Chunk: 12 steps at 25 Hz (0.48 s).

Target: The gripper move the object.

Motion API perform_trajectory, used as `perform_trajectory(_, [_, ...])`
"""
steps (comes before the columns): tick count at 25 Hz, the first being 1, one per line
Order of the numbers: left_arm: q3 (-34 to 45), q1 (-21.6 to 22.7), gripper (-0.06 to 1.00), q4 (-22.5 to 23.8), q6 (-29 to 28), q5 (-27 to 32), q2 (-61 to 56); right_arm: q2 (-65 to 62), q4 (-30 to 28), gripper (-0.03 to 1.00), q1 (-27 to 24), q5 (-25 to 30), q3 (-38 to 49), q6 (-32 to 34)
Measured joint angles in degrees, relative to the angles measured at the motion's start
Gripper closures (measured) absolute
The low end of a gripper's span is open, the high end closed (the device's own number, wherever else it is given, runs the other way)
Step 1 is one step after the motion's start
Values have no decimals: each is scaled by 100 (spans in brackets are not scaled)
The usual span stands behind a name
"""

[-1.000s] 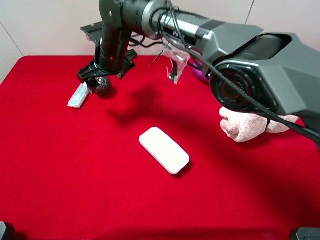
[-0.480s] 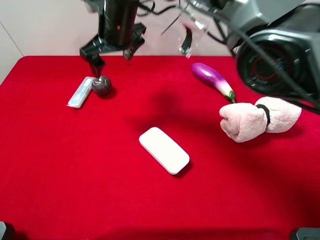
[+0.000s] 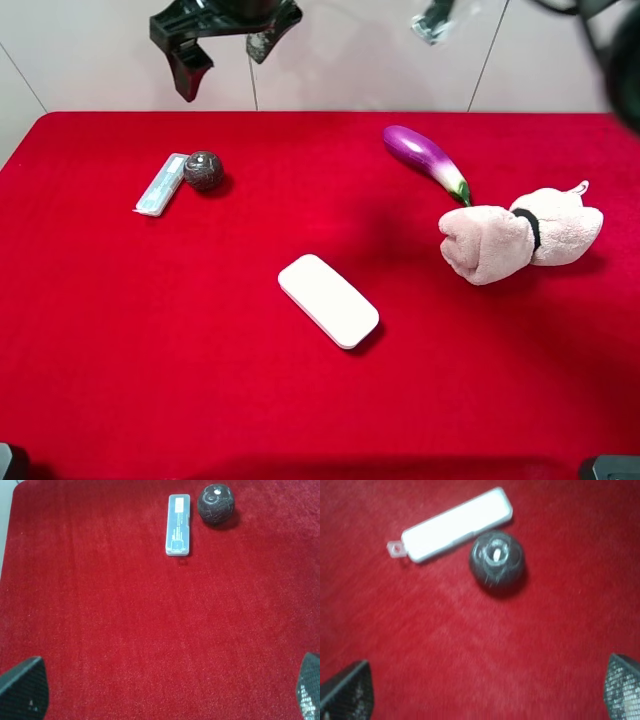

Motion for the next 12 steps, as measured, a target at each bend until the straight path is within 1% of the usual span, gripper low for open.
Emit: perform_trajectory(12, [0, 0, -5, 0, 0, 0, 0, -2013, -82, 28, 0, -5, 2594, 0])
